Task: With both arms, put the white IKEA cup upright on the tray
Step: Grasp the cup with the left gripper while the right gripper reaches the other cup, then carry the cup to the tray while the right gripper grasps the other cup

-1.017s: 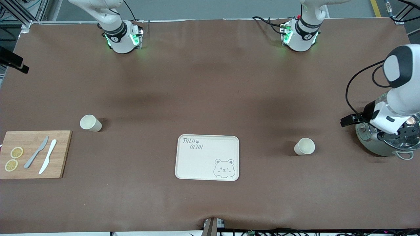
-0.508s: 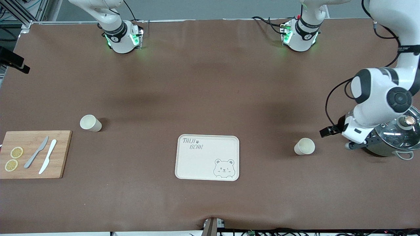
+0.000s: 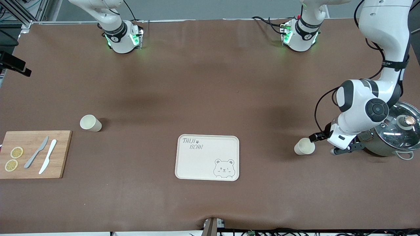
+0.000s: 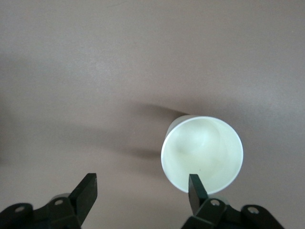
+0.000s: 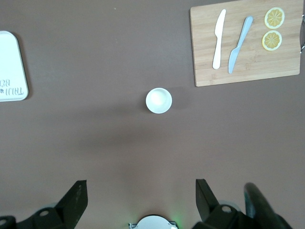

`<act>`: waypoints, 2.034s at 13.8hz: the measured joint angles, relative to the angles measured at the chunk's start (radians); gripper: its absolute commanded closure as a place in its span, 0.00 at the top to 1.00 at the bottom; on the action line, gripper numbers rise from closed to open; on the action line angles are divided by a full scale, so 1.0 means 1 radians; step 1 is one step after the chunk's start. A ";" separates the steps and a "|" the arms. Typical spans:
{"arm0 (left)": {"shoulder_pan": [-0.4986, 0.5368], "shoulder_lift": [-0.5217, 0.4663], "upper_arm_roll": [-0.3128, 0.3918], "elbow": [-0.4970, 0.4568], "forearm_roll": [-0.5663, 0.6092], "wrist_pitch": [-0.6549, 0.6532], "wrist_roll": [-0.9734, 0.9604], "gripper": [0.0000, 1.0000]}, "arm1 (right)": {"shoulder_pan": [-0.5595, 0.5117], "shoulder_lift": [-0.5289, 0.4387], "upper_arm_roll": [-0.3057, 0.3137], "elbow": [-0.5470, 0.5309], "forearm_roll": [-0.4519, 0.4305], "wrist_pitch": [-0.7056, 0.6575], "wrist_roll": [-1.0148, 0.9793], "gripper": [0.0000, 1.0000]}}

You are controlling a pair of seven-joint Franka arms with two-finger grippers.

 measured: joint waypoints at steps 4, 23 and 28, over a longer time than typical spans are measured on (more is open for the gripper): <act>0.000 0.050 -0.001 0.000 -0.005 0.079 0.000 0.64 | -0.001 0.050 0.000 -0.005 -0.001 -0.001 -0.020 1.00; -0.166 0.099 -0.024 0.134 -0.037 0.117 -0.344 0.00 | -0.043 0.247 -0.005 -0.552 -0.005 0.743 -0.032 1.00; -0.326 0.208 -0.025 0.297 -0.037 0.117 -0.573 0.00 | -0.044 0.248 -0.005 -0.633 -0.005 0.837 -0.032 0.91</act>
